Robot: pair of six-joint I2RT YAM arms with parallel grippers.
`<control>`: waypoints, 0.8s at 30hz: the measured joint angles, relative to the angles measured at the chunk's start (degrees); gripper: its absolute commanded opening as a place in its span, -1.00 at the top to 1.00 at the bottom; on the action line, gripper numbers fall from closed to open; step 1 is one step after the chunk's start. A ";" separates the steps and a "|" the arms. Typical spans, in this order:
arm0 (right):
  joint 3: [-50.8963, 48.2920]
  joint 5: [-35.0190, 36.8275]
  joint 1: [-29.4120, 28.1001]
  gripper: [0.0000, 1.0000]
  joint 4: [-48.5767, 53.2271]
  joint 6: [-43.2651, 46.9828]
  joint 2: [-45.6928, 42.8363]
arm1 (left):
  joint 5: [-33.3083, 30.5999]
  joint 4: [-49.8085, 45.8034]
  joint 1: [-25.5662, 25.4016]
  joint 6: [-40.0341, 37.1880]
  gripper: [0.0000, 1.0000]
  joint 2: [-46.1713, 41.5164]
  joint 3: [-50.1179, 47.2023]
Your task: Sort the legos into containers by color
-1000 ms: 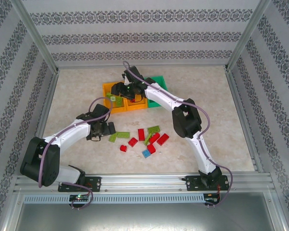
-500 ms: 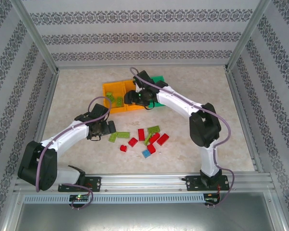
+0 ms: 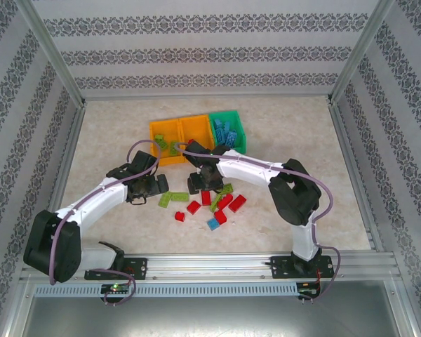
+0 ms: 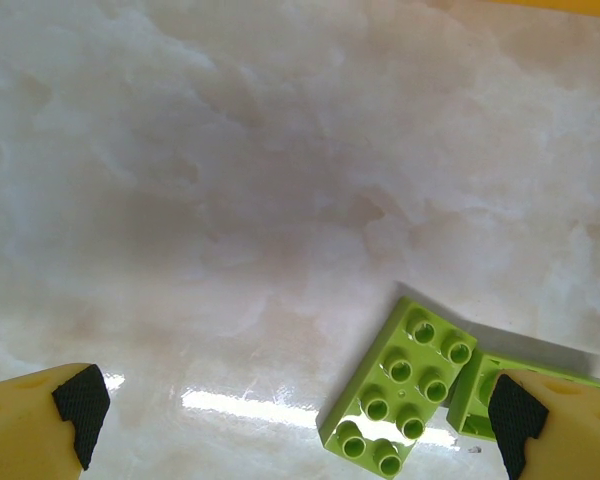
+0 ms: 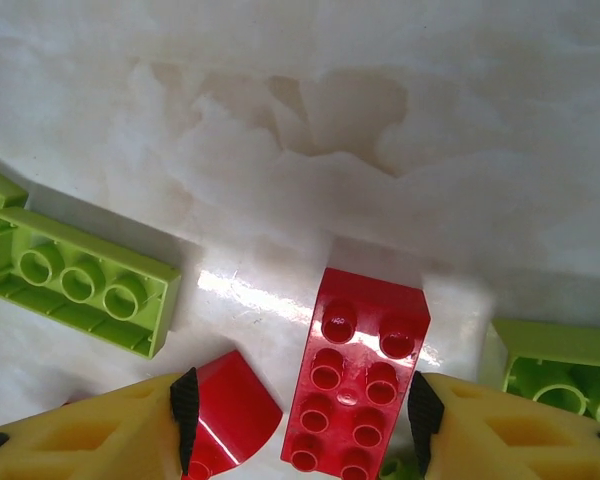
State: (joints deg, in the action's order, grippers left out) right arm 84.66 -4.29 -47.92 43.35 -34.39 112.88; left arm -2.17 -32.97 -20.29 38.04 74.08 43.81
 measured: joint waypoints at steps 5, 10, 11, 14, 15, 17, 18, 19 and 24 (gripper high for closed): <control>-0.11 1.60 0.02 -0.15 0.22 -0.37 0.02 | -0.02 0.07 0.00 0.00 -0.99 -0.72 -0.50; -0.92 2.40 0.02 -0.10 0.76 -1.03 0.15 | -0.26 0.07 0.00 0.00 -0.99 -1.01 -0.98; -0.92 2.43 0.02 -0.09 0.81 -1.09 0.28 | -0.26 0.15 0.00 0.00 -0.99 -1.03 -1.05; -0.81 2.58 0.02 -0.04 0.94 -1.18 1.11 | -0.37 0.24 0.00 0.02 -0.99 -1.05 -1.07; -0.72 2.56 0.02 -0.02 1.01 -1.20 1.62 | -0.42 0.26 0.00 0.02 -0.99 -1.05 -1.07; -0.68 2.56 0.02 -0.01 1.05 -1.20 2.58 | -0.42 0.28 0.00 0.02 -0.99 -1.07 -1.07; -0.66 2.56 0.02 -0.01 1.03 -1.18 3.02 | -0.44 0.35 0.00 0.02 -0.99 -1.07 -1.07; -0.35 2.45 0.02 -0.01 1.03 -1.20 3.17 | -0.44 0.42 0.00 0.02 -0.99 -1.07 -1.07; -0.02 2.34 -0.26 0.16 1.22 -1.25 4.63 | -0.44 0.44 0.00 0.20 -0.99 -1.07 -1.07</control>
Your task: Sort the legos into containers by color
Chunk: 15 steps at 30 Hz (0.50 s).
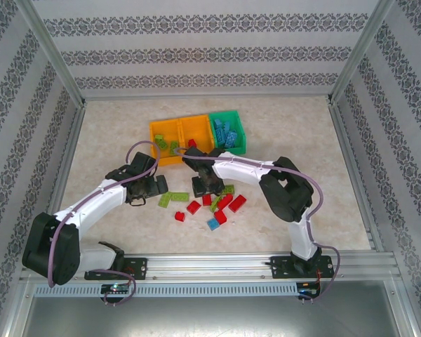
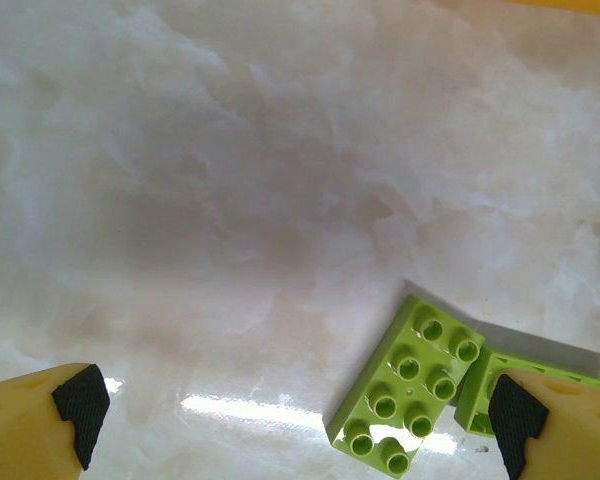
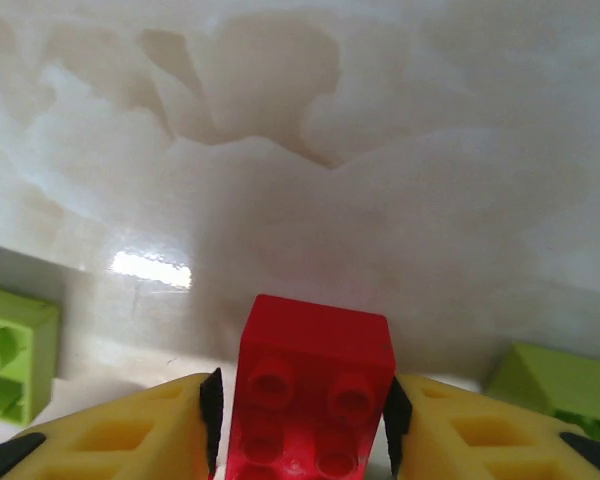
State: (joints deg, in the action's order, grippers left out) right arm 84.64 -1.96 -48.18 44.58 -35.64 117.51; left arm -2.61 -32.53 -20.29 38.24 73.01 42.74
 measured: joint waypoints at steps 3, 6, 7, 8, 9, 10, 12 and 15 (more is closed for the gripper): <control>0.35 0.02 -0.09 0.31 0.39 -0.04 0.87 | 0.00 0.00 0.00 0.02 -0.99 0.00 0.00; 1.60 0.48 -0.09 0.45 0.87 0.07 1.27 | -0.02 0.00 0.00 0.02 -0.99 -0.02 -0.04; 1.97 0.79 -0.09 0.48 1.07 0.22 1.44 | -0.04 0.00 0.00 0.02 -0.99 -0.02 -0.07; 2.45 1.20 -0.09 0.50 1.27 0.48 1.66 | -0.02 0.00 0.00 0.02 -0.99 -0.09 -0.11; 2.89 1.51 -0.07 0.51 1.51 0.57 1.79 | 0.00 0.00 0.00 0.02 -0.99 -0.17 -0.22; 3.17 1.75 -0.04 0.52 1.57 0.70 1.79 | 0.02 0.00 0.00 0.00 -0.99 -0.37 -0.31; 3.96 2.01 0.22 0.54 1.70 1.05 1.77 | 0.04 0.17 -0.11 -0.02 -0.99 -0.92 -0.85; 4.52 1.95 1.25 0.55 1.09 1.18 1.18 | 0.26 0.28 -0.74 -0.04 -0.99 -2.01 -1.97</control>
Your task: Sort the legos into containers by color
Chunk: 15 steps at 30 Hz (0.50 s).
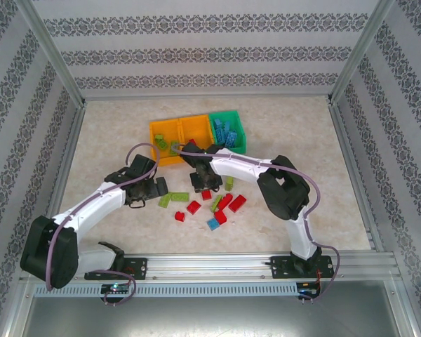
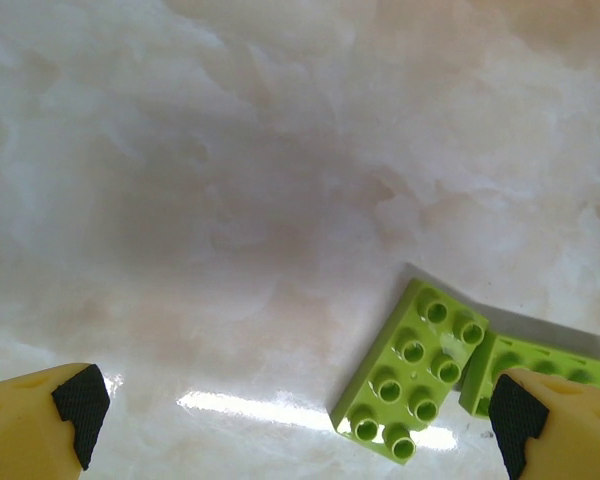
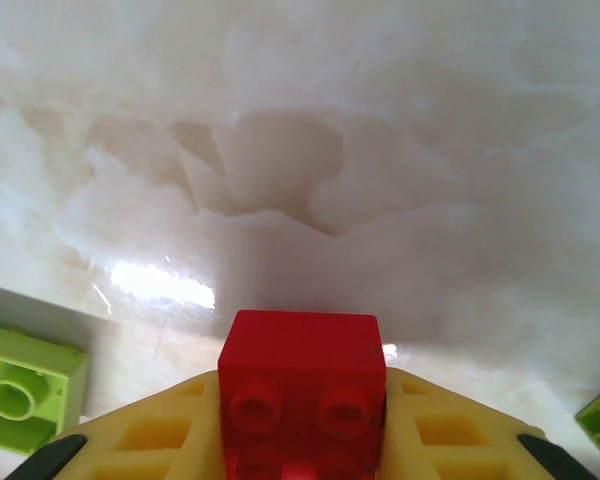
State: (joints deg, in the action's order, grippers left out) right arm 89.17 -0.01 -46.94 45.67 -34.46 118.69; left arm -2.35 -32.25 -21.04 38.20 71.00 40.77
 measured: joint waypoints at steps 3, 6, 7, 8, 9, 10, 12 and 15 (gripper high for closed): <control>0.61 -0.55 2.27 0.54 -0.92 0.02 -1.27 | 0.28 0.15 -0.68 -0.02 -0.99 -0.63 -1.16; 3.17 -1.44 5.16 0.54 -2.32 0.17 -1.66 | 0.44 0.15 -1.27 -0.02 -0.99 -0.79 -2.25; 4.17 -1.79 6.08 0.54 -2.91 0.20 -1.66 | 0.44 0.17 -1.51 -0.02 -0.99 -0.79 -2.54; 5.33 -2.14 7.02 0.54 -3.54 0.22 -1.66 | 0.44 0.13 -1.79 -0.02 -0.99 -0.79 -2.82; 6.67 -2.43 7.89 0.54 -3.96 0.22 -1.66 | 0.50 0.15 -2.03 0.00 -0.99 -0.85 -3.10; 8.02 -2.62 8.59 0.53 -4.31 0.22 -1.62 | 0.46 0.15 -2.29 -0.02 -0.99 -0.96 -3.32; 11.41 -3.10 10.10 0.53 -5.11 0.20 -1.07 | 0.55 0.15 -2.95 -0.02 -1.00 -1.22 -3.67; 17.38 -4.09 11.76 0.48 -6.47 0.20 1.29 | 0.68 0.17 -3.91 -0.02 -0.99 -1.64 -4.02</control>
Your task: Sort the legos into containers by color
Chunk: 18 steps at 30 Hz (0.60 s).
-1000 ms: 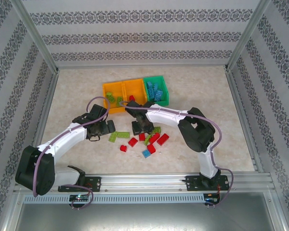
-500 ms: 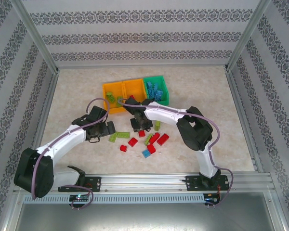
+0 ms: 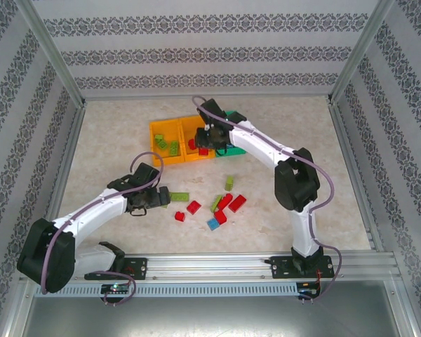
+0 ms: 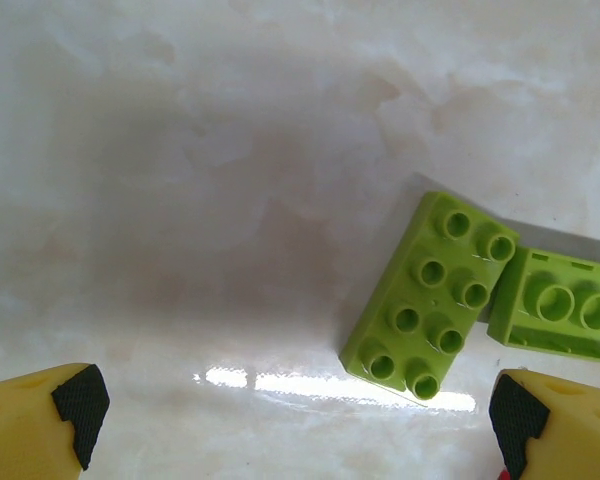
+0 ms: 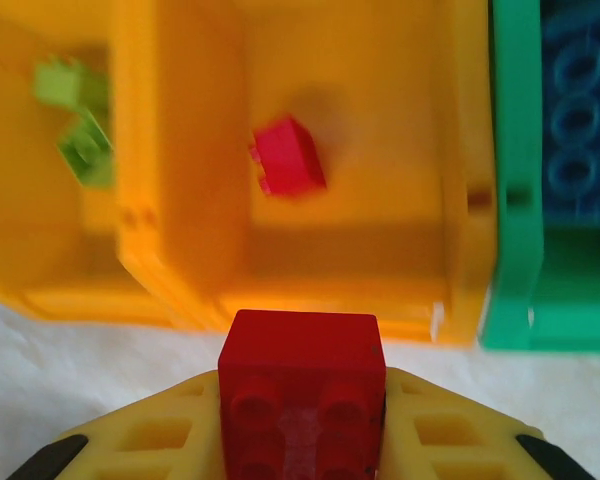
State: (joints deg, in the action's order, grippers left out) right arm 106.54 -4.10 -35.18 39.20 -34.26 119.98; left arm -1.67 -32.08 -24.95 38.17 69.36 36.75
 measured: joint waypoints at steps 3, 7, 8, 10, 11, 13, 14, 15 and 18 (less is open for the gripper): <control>7.45 -0.81 0.90 0.40 0.04 0.11 4.70 | 0.02 0.02 -1.05 -0.02 -0.95 -0.15 -0.52; 17.77 -1.38 1.38 0.35 1.81 1.01 12.66 | 0.13 0.02 -1.75 -0.15 -0.87 -0.04 -1.09; 20.15 -1.51 1.68 0.35 2.49 1.31 14.73 | 0.15 0.02 -1.86 -0.13 -0.85 0.15 -1.18; 22.95 -1.70 2.05 0.35 3.54 1.57 17.70 | 0.20 0.11 -2.05 -0.15 -0.83 0.70 -1.29; 23.23 -1.79 2.21 0.34 3.91 1.66 18.62 | 0.22 0.17 -2.12 -0.15 -0.82 0.92 -1.31; 23.23 -1.95 2.64 0.20 5.16 1.66 19.65 | 0.26 0.46 -2.14 -0.17 -0.81 1.16 -1.36; 23.23 -1.99 2.86 0.15 5.62 1.70 20.00 | 0.46 0.63 -2.32 -0.20 -0.80 1.25 -1.36; 23.23 -2.29 3.17 0.14 5.81 1.86 20.15 | 0.76 0.94 -2.51 -0.28 -0.80 1.46 -1.36; 23.41 -2.56 3.39 0.02 6.10 1.97 20.17 | 1.25 1.49 -3.10 -0.66 -0.80 3.19 -1.27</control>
State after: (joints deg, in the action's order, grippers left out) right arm 129.95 -6.66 -31.79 45.30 -32.29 140.16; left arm -0.43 -30.59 -28.05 37.52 72.55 35.48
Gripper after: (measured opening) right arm 0.447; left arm 0.903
